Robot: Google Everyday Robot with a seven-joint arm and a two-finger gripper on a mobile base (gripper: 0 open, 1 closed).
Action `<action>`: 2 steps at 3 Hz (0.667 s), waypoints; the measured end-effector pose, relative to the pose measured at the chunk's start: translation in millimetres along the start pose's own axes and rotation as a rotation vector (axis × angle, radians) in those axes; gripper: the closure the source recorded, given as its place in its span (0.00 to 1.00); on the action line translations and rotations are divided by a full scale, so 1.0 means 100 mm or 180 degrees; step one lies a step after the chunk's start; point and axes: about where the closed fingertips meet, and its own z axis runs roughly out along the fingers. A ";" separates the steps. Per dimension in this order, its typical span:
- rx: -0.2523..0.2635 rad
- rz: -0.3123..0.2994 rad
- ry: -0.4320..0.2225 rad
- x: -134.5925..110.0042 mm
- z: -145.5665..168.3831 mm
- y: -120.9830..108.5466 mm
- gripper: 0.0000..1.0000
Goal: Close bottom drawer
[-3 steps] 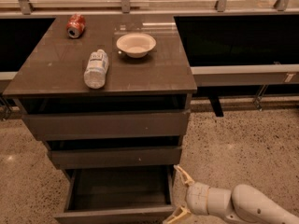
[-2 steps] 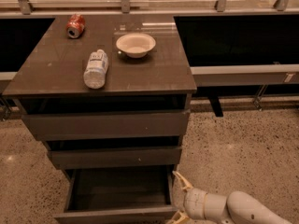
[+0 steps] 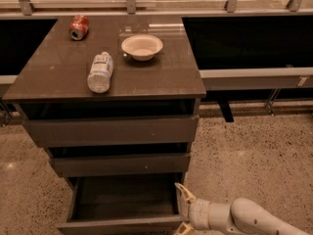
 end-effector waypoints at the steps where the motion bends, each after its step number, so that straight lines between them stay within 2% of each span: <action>1: -0.0245 -0.0039 0.0057 0.50 0.36 0.27 0.00; 2: -0.0378 -0.0175 0.0048 0.86 0.54 0.52 0.18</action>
Offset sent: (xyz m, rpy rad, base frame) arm -0.0437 0.0149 -0.1674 -0.0656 -0.0133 0.1908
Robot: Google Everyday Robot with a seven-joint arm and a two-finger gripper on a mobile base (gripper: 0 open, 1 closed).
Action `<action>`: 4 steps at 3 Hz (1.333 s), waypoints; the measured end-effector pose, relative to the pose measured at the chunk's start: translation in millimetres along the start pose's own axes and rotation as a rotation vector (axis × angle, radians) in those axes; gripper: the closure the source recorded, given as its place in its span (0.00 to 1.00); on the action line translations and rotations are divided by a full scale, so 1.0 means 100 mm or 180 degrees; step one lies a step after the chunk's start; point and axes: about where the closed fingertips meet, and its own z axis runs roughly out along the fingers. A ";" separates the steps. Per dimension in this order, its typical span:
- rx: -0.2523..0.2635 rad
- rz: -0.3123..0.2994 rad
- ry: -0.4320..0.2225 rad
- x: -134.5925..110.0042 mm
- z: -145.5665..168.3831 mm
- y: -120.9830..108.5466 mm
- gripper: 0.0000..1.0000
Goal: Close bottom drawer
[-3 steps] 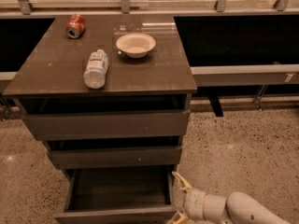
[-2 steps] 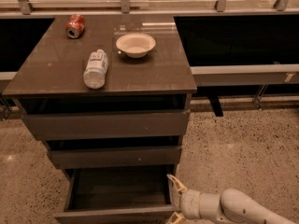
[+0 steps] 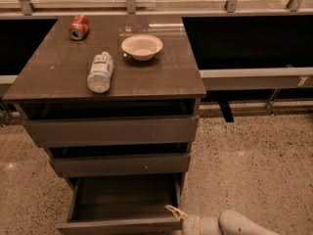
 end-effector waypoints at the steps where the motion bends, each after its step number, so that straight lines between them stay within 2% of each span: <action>1: -0.0048 -0.0090 0.0020 0.27 0.11 0.17 0.42; 2: -0.0038 -0.0079 0.0045 0.54 0.19 0.28 0.66; 3: -0.0046 -0.0074 0.0034 0.53 0.21 0.29 0.88; 4: 0.0033 0.0032 0.0114 0.69 0.32 0.27 1.00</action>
Offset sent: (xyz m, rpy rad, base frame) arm -0.0205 -0.0197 -0.0992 -0.0320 -0.0109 0.0020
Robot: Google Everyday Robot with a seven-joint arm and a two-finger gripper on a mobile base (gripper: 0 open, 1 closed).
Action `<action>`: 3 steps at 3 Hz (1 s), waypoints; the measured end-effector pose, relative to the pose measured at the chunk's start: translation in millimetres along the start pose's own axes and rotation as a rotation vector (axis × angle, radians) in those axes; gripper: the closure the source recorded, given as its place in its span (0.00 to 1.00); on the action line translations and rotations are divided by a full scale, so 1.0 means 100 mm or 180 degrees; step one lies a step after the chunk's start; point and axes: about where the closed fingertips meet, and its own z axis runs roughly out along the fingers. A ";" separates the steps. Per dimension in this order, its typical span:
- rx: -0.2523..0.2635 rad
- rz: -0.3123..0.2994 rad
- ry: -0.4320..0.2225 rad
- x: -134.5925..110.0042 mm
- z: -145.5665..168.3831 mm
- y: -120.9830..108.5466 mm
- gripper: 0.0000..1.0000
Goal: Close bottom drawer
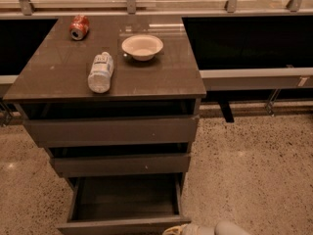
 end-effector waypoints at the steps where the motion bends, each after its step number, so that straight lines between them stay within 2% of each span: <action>1: 0.0085 0.0183 0.0180 0.34 0.18 -0.01 1.00; 3: 0.0140 0.0457 0.0402 0.77 0.53 -0.03 1.00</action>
Offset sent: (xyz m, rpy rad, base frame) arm 0.0221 -0.0097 -0.1006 -0.1237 0.1177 -0.1460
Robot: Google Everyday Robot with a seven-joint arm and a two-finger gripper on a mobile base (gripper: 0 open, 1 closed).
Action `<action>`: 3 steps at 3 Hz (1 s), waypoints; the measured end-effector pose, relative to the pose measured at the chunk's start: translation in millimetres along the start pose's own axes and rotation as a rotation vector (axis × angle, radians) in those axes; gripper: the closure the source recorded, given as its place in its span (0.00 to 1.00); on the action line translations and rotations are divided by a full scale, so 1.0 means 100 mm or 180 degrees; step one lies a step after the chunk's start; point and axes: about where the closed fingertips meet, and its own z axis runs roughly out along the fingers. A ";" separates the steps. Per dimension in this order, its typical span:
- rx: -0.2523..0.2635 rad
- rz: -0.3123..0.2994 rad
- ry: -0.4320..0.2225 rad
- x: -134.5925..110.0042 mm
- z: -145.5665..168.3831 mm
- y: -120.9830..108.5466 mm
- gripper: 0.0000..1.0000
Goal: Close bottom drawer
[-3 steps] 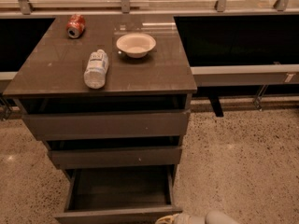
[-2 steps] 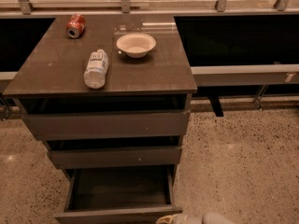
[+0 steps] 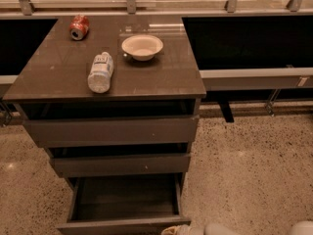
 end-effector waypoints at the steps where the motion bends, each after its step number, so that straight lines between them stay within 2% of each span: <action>1: 0.0253 0.0054 0.0025 0.00 0.20 -0.31 1.00; 2: 0.0331 0.0063 0.0030 0.01 0.21 -0.41 1.00; 3: 0.0662 0.0062 0.0066 0.04 0.28 -1.03 1.00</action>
Offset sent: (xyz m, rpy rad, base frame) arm 0.1192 -0.0121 -0.0032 -0.0267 -0.1341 -0.2408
